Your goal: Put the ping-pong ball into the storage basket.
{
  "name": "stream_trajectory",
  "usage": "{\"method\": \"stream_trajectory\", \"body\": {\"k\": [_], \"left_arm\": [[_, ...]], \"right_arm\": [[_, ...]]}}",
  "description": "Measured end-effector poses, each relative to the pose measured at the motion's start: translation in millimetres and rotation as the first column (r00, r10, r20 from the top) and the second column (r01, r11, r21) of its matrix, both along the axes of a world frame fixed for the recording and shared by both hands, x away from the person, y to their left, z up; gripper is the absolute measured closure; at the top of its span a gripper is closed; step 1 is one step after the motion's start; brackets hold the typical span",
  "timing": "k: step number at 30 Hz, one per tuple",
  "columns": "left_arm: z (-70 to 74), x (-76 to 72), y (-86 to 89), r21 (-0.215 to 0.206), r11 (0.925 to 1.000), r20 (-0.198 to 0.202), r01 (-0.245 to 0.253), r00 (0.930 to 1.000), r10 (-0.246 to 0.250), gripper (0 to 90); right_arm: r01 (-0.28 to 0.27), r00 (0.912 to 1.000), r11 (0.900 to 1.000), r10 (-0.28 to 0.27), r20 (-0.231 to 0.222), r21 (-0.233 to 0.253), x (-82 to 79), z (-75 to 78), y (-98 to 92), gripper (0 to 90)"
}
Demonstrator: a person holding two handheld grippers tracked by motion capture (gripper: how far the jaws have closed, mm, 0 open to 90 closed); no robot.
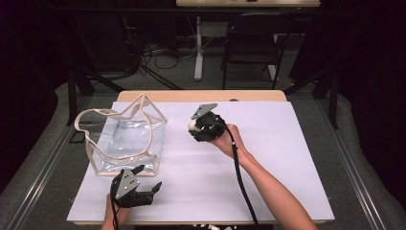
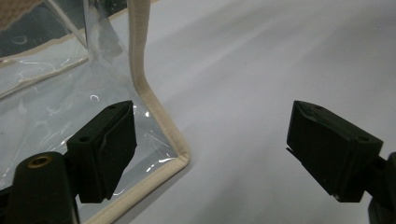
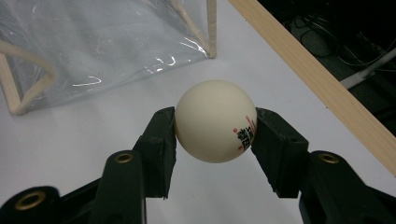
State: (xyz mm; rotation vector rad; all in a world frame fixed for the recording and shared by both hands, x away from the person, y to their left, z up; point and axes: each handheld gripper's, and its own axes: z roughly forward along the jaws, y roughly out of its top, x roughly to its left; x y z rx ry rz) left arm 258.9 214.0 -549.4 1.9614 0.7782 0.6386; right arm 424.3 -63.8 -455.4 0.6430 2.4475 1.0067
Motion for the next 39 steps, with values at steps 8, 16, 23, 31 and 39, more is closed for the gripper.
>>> {"method": "stream_trajectory", "body": {"k": [8, 16, 23, 31, 39], "left_arm": [[0.1, -0.1, -0.1, 0.001, 1.0, 0.0, 0.0, 1.0, 0.0, 16.3], [0.2, -0.1, 0.4, 0.003, 1.0, -0.001, -0.003, 1.0, 0.003, 16.3], [0.1, -0.2, 0.2, 0.0, 1.0, 0.001, -0.002, 1.0, 0.002, 16.3], [0.2, -0.3, -0.1, 0.0, 1.0, 0.001, -0.002, 1.0, 0.002, 16.3], [0.3, -0.4, -0.2, -0.001, 1.0, 0.003, -0.002, 1.0, 0.002, 16.3]], "right_arm": [[-0.002, 0.9999, 1.0, 0.003, 0.013, -0.008, 1.0, 10.3, 0.7, 50.5], [-0.003, 0.9999, 1.0, 0.003, 0.012, 0.001, 1.5, 16.4, -0.6, 50.5], [-0.004, 0.9998, 1.0, 0.004, 0.02, -0.001, 1.1, 24.1, -0.6, 50.5], [-0.002, 0.9996, 1.0, 0.002, 0.029, -0.006, 1.4, 31.3, -2.0, 50.6], [-0.001, 0.9994, 1.0, 0.001, 0.034, -0.002, 2.7, 39.3, -2.2, 50.6]]}}
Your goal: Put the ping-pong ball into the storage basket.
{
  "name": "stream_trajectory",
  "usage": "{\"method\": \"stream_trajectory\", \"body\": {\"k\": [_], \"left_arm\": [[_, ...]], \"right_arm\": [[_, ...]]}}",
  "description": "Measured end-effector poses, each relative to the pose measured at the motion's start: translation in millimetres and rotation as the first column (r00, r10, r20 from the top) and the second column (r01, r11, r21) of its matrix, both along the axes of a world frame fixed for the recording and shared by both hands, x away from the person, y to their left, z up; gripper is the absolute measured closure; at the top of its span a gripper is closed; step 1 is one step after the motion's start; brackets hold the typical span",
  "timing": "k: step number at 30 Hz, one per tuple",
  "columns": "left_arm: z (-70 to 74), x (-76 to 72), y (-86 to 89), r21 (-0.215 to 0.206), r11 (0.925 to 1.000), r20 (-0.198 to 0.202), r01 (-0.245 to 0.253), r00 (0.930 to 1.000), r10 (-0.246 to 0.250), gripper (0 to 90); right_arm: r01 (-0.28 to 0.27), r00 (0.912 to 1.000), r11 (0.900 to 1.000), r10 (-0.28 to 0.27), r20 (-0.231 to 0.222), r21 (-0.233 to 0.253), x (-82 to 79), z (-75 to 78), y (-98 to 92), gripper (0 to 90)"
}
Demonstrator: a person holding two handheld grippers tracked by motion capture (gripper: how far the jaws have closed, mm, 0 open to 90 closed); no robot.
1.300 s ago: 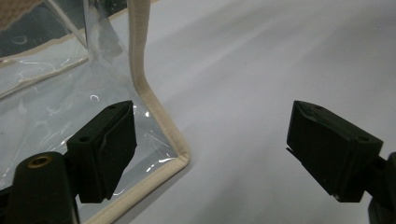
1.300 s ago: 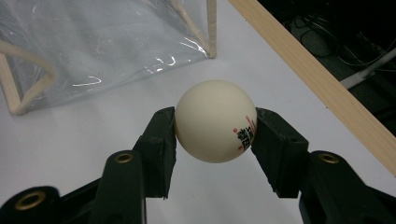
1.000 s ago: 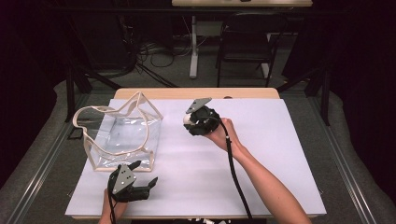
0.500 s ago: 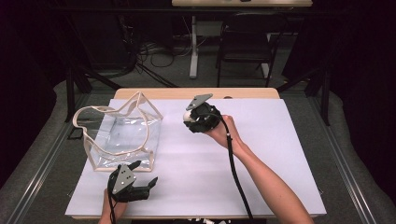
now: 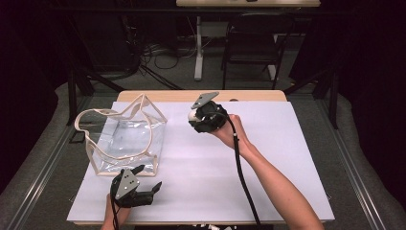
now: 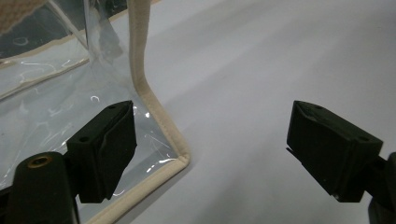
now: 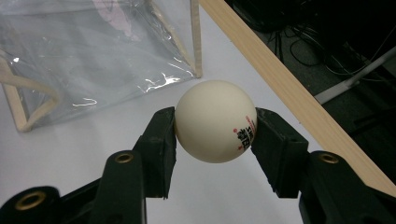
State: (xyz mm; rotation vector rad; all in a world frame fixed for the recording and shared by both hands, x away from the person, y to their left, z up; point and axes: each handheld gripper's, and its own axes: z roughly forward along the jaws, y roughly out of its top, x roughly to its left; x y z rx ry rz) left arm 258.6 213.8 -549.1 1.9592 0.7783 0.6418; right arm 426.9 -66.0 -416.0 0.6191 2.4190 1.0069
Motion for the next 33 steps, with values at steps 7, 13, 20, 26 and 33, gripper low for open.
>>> {"method": "stream_trajectory", "body": {"k": [7, 13, 20, 26, 33], "left_arm": [[-0.1, 0.4, 0.0, 0.002, 1.0, -0.002, 0.003, 1.0, -0.003, 16.3], [-0.2, 0.6, 0.1, 0.002, 1.0, -0.002, 0.001, 1.0, -0.001, 16.3], [-0.4, 0.5, -0.4, 0.002, 1.0, -0.004, 0.002, 1.0, -0.002, 16.3], [-0.1, 0.4, 0.0, 0.003, 1.0, -0.003, 0.0, 1.0, 0.0, 16.3], [-0.2, 0.5, 0.1, 0.002, 1.0, -0.003, 0.0, 1.0, 0.0, 16.3]], "right_arm": [[0.001, 1.0, 1.0, -0.001, 0.002, 0.001, 0.7, 5.2, 0.9, 50.6], [-0.004, 0.9999, 1.0, 0.004, 0.01, 0.002, 0.9, 8.5, 2.1, 50.6], [-0.007, 0.9999, 1.0, 0.007, 0.015, 0.01, 2.0, 13.4, 5.1, 50.6], [-0.017, 0.9996, 1.0, 0.016, 0.023, 0.013, 3.5, 17.5, 9.8, 50.6], [-0.026, 0.9992, 1.0, 0.026, 0.03, 0.012, 3.6, 20.5, 16.1, 50.6]]}}
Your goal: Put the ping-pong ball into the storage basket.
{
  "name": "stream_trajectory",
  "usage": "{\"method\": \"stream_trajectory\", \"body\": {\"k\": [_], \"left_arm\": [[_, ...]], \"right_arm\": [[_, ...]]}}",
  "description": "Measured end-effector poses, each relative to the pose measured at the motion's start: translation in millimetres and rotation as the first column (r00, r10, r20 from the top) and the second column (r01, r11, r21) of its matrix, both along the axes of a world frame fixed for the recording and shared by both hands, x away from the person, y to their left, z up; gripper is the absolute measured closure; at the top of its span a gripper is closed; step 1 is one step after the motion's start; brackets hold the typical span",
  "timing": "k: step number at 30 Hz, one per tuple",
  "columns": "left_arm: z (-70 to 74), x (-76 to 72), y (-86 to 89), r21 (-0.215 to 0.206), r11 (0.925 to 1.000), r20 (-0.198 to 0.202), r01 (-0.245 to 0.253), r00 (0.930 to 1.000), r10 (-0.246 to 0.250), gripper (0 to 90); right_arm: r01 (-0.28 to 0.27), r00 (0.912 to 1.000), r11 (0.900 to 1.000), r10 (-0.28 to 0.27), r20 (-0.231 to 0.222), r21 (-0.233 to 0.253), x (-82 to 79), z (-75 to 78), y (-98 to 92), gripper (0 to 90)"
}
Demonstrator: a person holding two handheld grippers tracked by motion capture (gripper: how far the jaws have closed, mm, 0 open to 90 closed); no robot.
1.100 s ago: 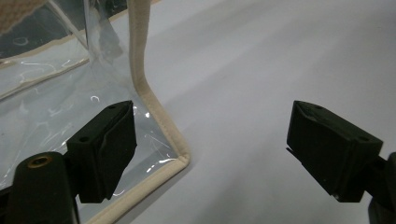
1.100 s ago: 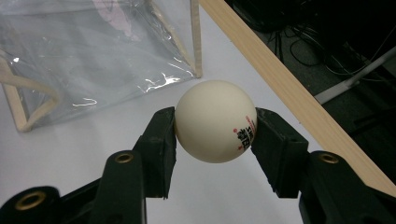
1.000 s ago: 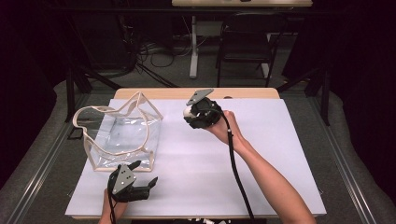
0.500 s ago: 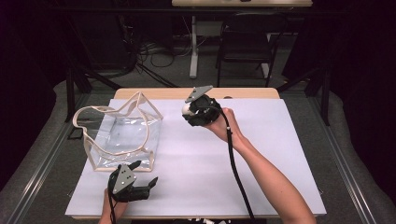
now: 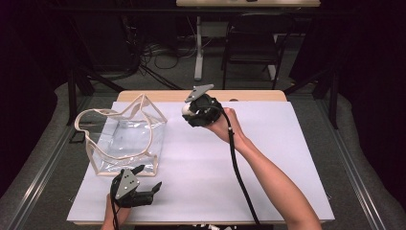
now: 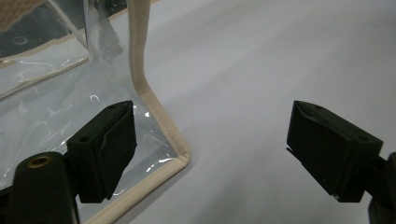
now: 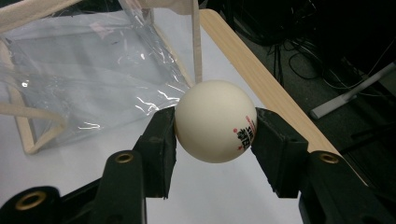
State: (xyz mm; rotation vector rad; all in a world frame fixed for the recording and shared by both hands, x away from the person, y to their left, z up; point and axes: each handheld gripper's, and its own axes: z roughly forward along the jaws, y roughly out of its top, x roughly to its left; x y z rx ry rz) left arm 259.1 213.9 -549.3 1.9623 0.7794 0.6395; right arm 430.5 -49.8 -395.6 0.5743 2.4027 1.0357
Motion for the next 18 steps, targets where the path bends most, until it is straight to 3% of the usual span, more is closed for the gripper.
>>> {"method": "stream_trajectory", "body": {"k": [18], "left_arm": [[-0.1, 0.2, -0.6, -0.001, 1.0, 0.001, 0.003, 1.0, -0.003, 16.3]], "right_arm": [[-0.022, 0.9997, 1.0, 0.023, 0.011, -0.01, -0.2, 5.6, 14.1, 50.7]]}}
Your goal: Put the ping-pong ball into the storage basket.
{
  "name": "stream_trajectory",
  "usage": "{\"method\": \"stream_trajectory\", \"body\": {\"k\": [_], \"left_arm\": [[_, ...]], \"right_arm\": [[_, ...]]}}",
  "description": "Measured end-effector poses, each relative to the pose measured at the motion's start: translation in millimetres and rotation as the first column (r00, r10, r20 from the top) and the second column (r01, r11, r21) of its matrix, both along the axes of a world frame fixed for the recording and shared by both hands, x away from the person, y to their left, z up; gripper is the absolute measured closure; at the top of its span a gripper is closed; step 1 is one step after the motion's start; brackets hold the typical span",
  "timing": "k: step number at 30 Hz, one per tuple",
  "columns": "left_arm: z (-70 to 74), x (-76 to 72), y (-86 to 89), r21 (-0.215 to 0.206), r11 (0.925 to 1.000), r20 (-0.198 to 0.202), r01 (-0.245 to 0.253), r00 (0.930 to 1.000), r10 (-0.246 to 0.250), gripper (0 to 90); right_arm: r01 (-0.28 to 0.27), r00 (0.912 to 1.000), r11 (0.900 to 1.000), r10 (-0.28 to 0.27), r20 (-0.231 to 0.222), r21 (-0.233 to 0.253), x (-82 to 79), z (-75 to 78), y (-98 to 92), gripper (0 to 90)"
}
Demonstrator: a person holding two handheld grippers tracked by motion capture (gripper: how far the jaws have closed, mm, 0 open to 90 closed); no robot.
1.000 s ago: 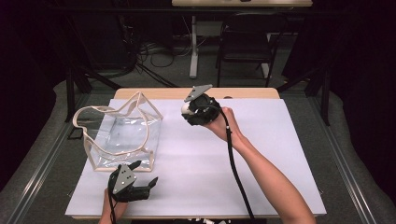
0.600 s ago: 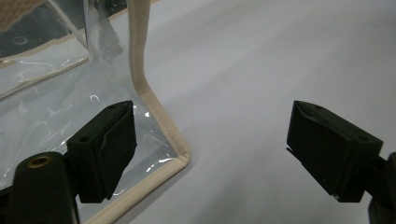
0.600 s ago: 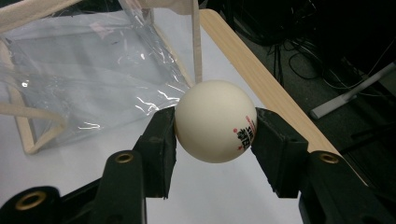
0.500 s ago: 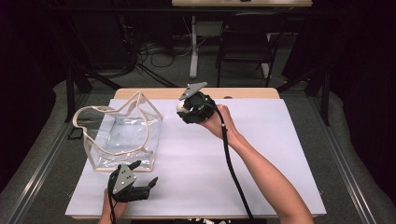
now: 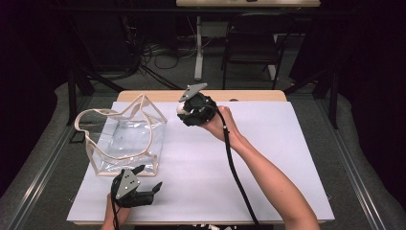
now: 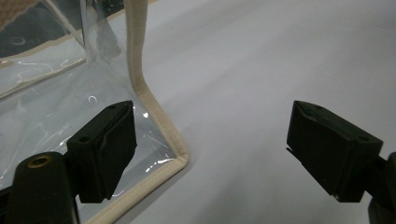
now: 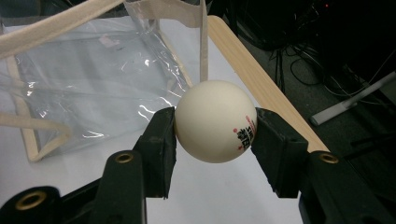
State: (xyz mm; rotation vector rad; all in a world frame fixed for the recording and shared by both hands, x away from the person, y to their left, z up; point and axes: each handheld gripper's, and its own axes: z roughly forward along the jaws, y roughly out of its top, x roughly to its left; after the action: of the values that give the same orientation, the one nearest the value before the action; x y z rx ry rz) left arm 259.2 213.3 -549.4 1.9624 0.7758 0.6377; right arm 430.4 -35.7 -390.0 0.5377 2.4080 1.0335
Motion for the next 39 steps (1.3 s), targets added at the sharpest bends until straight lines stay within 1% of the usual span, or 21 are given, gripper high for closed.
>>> {"method": "stream_trajectory", "body": {"k": [9, 20, 28, 39], "left_arm": [[0.1, 0.1, 0.1, 0.0, 1.0, 0.001, 0.0, 1.0, 0.0, 16.3], [0.1, 0.3, 0.1, 0.0, 1.0, 0.0, 0.002, 1.0, -0.002, 16.3], [0.1, 0.3, 0.2, -0.001, 1.0, 0.0, 0.002, 1.0, -0.002, 16.3], [-0.1, 0.8, 0.1, -0.001, 1.0, 0.001, 0.002, 1.0, -0.002, 16.3]], "right_arm": [[-0.016, 0.9998, 1.0, 0.016, 0.01, -0.004, -0.6, 3.6, 8.7, 50.7], [-0.025, 0.9997, 1.0, 0.025, 0.004, -0.007, 1.2, 4.9, 17.6, 50.7], [-0.037, 0.9993, 0.999, 0.037, 0.011, -0.009, 1.1, 9.0, 24.7, 50.7], [-0.051, 0.9986, 0.999, 0.051, 0.015, -0.018, 2.0, 9.3, 33.8, 50.7]]}}
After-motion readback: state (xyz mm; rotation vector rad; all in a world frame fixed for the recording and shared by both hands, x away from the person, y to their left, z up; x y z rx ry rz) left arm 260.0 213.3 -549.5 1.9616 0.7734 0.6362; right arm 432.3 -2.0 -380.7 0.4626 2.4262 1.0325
